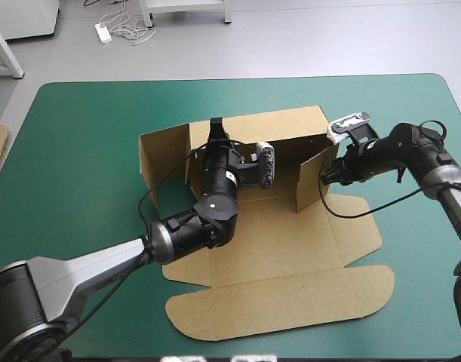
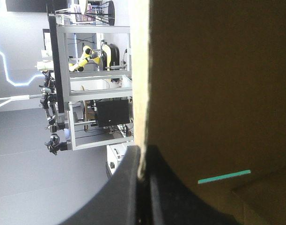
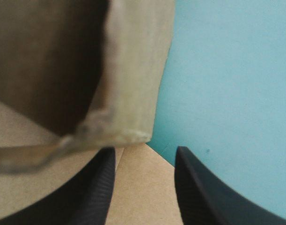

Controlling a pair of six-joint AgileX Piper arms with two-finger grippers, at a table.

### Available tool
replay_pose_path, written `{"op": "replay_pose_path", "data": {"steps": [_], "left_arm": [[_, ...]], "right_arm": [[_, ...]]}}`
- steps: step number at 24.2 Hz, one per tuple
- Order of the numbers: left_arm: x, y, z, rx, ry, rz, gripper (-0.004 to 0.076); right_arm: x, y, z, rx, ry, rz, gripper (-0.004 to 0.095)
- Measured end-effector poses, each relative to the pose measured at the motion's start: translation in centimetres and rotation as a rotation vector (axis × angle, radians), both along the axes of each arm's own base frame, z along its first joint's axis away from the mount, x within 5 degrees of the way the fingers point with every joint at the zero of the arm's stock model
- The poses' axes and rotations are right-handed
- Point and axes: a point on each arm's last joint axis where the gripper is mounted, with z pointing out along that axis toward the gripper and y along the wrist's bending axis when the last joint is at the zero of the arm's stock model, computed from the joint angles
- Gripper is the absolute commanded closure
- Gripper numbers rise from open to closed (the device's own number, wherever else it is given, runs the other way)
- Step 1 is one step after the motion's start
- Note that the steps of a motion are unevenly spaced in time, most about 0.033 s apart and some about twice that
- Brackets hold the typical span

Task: Fold the box

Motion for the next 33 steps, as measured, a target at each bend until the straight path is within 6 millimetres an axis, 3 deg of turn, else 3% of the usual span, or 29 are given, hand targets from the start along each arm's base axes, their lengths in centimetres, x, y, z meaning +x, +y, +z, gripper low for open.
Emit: {"op": "replay_pose_path", "data": {"steps": [10, 25, 30, 33], "left_arm": [[0.0, 0.0, 0.0, 0.017, -0.001, -0.006, 0.0732], [0.0, 0.0, 0.0, 0.015, 0.002, -0.008, 0.0732], [0.0, 0.0, 0.0, 0.020, 0.002, -0.006, 0.0732], [0.0, 0.1, 0.0, 0.033, 0.001, -0.004, 0.0732]], "right_arm": [[-0.1, 0.5, 0.2, 0.008, -0.034, 0.102, 0.0230], [0.5, 1.6, 0.9, 0.086, -0.139, 0.147, 0.0233], [0.5, 3.3, 1.2, 0.075, -0.200, 0.180, 0.0236], [0.6, 3.6, 1.3, 0.072, -0.223, 0.178, 0.0305]]}}
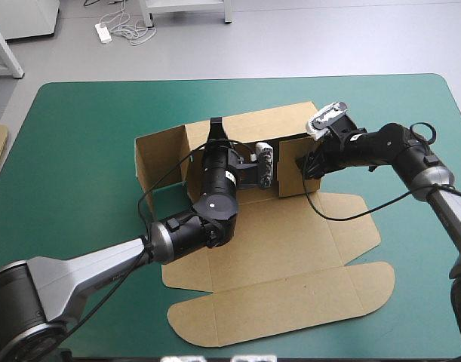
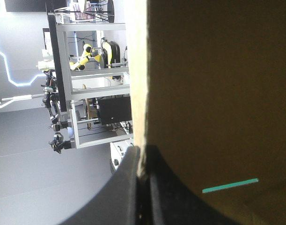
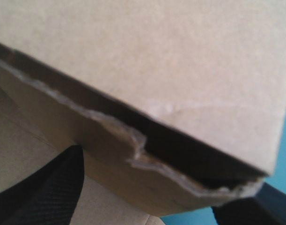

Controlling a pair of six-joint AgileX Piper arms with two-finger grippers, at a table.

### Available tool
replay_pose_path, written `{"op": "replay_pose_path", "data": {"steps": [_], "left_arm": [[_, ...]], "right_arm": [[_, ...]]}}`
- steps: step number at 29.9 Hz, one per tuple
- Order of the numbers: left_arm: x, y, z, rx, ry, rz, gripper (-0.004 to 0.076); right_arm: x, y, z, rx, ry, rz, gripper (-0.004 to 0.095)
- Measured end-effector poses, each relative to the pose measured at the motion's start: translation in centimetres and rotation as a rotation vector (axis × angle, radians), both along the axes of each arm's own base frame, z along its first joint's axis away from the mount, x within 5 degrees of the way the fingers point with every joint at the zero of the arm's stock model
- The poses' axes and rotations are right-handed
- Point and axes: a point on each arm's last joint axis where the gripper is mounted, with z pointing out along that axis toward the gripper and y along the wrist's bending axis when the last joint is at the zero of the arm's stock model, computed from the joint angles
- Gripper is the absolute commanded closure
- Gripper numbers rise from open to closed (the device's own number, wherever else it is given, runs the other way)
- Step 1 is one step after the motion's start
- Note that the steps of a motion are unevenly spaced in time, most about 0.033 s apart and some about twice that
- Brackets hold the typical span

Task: Fold the box

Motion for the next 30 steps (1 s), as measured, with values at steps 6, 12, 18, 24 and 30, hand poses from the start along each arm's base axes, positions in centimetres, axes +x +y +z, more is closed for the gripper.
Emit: {"op": "replay_pose_path", "data": {"steps": [6, 12, 18, 24, 30], "left_arm": [[0.00, 0.06, -0.01, 0.003, 0.000, 0.006, 0.0732], [0.02, 0.22, -0.03, 0.004, 0.003, 0.022, 0.0732], [0.02, 0.39, -0.06, 0.006, 0.006, 0.042, 0.0732], [0.00, 0.47, -0.12, 0.006, 0.011, 0.051, 0.0732], [-0.06, 0.33, -0.13, -0.049, 0.014, 0.057, 0.0590]], "right_arm": [[0.20, -0.11, 0.09, -0.005, -0.024, -0.015, 0.0519], [0.34, -0.18, 0.17, -0.006, -0.040, -0.026, 0.0715], [0.46, -0.25, 0.21, -0.008, -0.054, -0.036, 0.0926], [0.60, -0.36, 0.32, 0.027, -0.047, -0.078, 0.0926], [0.71, -0.38, 0.42, 0.042, -0.055, -0.096, 0.0927]]}}
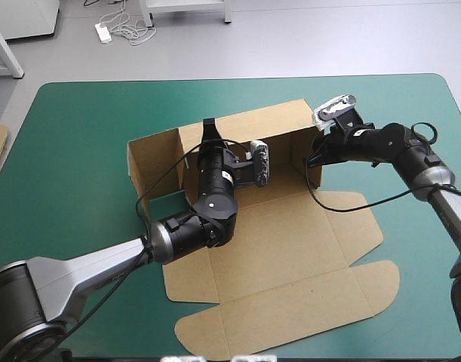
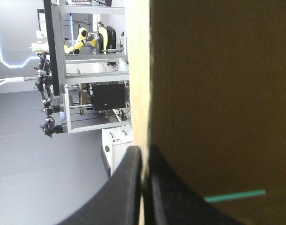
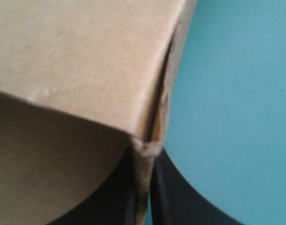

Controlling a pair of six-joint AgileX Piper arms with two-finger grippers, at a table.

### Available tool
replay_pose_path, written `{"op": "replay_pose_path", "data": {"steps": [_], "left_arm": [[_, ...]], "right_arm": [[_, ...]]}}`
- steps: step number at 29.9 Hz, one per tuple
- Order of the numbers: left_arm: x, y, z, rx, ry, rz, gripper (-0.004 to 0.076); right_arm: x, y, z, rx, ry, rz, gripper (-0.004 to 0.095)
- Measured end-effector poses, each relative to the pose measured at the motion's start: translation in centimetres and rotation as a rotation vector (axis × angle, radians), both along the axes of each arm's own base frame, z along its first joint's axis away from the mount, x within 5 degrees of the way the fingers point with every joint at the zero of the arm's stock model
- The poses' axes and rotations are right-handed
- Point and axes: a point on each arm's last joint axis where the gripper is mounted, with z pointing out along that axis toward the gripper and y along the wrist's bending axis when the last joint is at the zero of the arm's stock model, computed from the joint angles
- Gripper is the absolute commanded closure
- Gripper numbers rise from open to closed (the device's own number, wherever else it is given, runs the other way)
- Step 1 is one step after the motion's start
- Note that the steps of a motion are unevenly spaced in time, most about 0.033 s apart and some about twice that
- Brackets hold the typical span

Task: Fold the box

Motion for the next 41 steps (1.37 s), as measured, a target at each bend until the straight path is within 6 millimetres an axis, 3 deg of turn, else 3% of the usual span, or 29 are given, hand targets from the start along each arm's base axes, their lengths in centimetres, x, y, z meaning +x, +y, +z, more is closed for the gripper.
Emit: {"op": "replay_pose_path", "data": {"steps": [5, 7, 14, 19, 26, 30, 34, 37, 41], "left_arm": [[-1.1, -1.4, 0.0, -0.041, 0.004, -0.064, 0.0349], [-1.6, -1.7, 0.0, -0.040, 0.004, -0.074, 0.0314], [-3.1, -1.9, 0.3, 0.010, -0.020, -0.007, 0.0313], [-4.2, -2.2, 1.7, -0.006, 0.020, 0.052, 0.0313], [-4.9, -2.0, 7.2, -0.214, 0.173, 0.115, 0.0314], [-3.8, -0.1, 11.6, -0.400, 0.226, 0.151, 0.0314], [-1.5, 3.2, 14.7, -0.552, 0.256, 0.236, 0.0314], [0.5, 6.3, 16.2, -0.662, 0.265, 0.318, 0.0314], [3.1, 10.7, 16.6, -0.793, 0.304, 0.440, 0.0314]], "right_arm": [[-0.1, 0.4, 0.0, 0.018, 0.009, 0.007, 0.0927], [-0.1, 0.4, 0.0, 0.019, 0.009, 0.006, 0.0927], [-0.1, 0.3, 0.0, 0.029, 0.011, -0.008, 0.0927], [-0.1, 0.3, 0.0, 0.027, 0.011, -0.009, 0.0927], [-0.1, 0.3, 0.0, 0.030, 0.016, -0.023, 0.0927], [-0.1, 0.3, 0.0, 0.025, 0.022, -0.033, 0.0927], [-0.1, 0.2, 0.0, 0.033, 0.028, -0.044, 0.0927], [0.0, 0.2, 0.0, 0.033, 0.028, -0.047, 0.0927], [0.0, 0.2, 0.0, 0.036, 0.029, -0.050, 0.0927]]}}
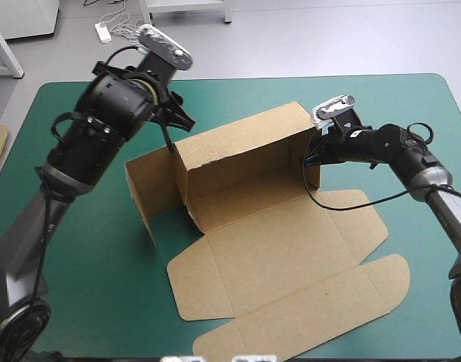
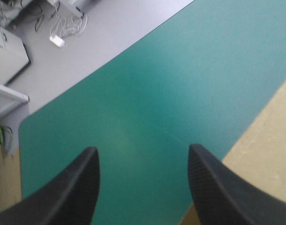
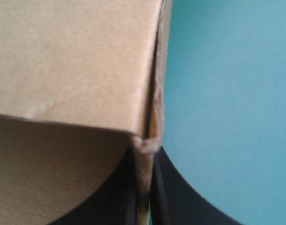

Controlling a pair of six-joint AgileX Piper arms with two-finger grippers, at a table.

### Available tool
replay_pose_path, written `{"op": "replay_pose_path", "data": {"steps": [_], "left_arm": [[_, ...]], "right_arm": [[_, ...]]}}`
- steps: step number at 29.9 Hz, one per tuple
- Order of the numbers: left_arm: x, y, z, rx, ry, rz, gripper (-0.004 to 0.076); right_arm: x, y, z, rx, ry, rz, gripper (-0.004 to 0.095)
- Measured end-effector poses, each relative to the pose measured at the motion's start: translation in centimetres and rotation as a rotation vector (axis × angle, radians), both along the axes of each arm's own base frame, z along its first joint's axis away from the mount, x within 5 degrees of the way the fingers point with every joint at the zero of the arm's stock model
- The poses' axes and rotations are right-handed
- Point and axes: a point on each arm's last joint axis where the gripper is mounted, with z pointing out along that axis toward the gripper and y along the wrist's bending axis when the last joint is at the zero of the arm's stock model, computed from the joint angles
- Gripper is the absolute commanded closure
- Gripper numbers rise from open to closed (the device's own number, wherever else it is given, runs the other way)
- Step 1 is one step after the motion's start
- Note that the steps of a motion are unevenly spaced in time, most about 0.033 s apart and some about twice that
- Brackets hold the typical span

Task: Fold the box

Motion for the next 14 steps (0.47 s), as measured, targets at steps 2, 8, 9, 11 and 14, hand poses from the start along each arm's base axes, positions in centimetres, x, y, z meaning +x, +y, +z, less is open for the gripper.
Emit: {"op": "replay_pose_path", "data": {"steps": [2, 8, 9, 11, 14], "left_arm": [[1.2, 2.4, -0.2, -0.064, 0.045, 0.051, 0.0314], [3.5, 9.4, -0.8, -0.277, 0.142, 0.178, 0.0314], [3.7, 10.4, -0.9, -0.300, 0.146, 0.199, 0.0314], [4.0, 12.1, -0.9, -0.324, 0.145, 0.243, 0.0314], [4.1, 14.1, -0.9, -0.339, 0.139, 0.299, 0.0314]], "right_arm": [[0.0, 0.0, 0.0, 0.005, 0.003, -0.006, 0.0927], [0.0, 0.0, 0.2, 0.029, 0.024, -0.023, 0.0927], [0.0, 0.1, 0.5, 0.038, 0.032, -0.024, 0.0927], [-0.1, 0.2, 1.1, 0.051, 0.051, -0.025, 0.0927], [0.0, 0.2, 2.7, 0.069, 0.070, -0.040, 0.0927]]}}
